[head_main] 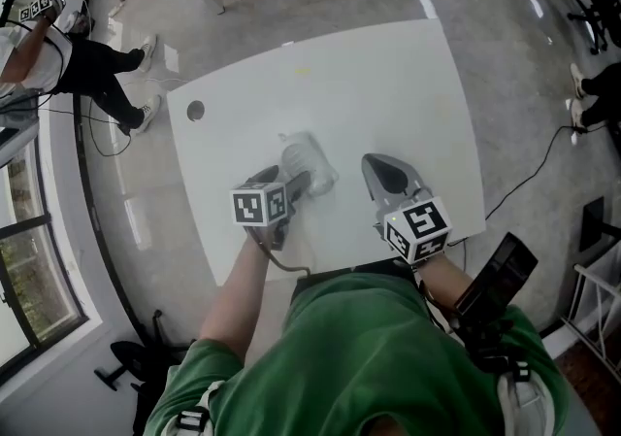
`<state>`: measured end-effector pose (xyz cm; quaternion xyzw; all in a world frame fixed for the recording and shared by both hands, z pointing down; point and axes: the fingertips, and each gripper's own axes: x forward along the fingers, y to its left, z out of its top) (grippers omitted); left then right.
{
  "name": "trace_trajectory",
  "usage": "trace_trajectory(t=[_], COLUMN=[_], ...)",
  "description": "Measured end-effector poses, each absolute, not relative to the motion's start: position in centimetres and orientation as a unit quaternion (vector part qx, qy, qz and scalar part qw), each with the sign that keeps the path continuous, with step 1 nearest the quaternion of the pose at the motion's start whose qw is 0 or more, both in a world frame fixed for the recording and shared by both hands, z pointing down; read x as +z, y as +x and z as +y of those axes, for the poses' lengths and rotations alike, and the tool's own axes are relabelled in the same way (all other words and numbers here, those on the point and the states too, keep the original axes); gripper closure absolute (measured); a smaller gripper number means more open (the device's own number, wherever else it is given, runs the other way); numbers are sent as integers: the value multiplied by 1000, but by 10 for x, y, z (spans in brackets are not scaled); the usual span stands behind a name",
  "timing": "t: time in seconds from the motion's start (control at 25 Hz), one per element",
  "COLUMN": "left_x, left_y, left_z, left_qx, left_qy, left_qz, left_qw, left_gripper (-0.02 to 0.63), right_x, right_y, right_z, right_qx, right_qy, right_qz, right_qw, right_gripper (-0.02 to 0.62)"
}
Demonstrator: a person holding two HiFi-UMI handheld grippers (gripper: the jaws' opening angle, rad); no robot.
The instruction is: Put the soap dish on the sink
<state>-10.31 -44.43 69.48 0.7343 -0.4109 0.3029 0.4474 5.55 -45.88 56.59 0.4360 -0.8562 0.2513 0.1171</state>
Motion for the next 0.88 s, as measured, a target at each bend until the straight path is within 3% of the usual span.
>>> trace_trajectory(t=[0.16,0.28,0.4,0.6,0.88], left_x=[676,645,603,542,505], left_y=[-117,-125,-125,-114,-87], left_z=[-441,-434,-428,-419,-388], left_qx=[281,245,190,110,59], left_qy=[744,757,784,830,859], left_qz=[-444,-476,-492,-486,-466], left_qw=[413,374,328,249,201], left_gripper=[253,301,388,598,598], right_x=[557,547,534,514,488], right_y=[52,48,43,33,36], right_z=[-451,-437,-423,-404,-379], right_qx=[238,231,219,195,166], right_qy=[440,444,450,463,466], right_qz=[-858,-859,-859,-858,-864], right_qw=[114,112,110,108,95], right_gripper=[594,594,594,594,594])
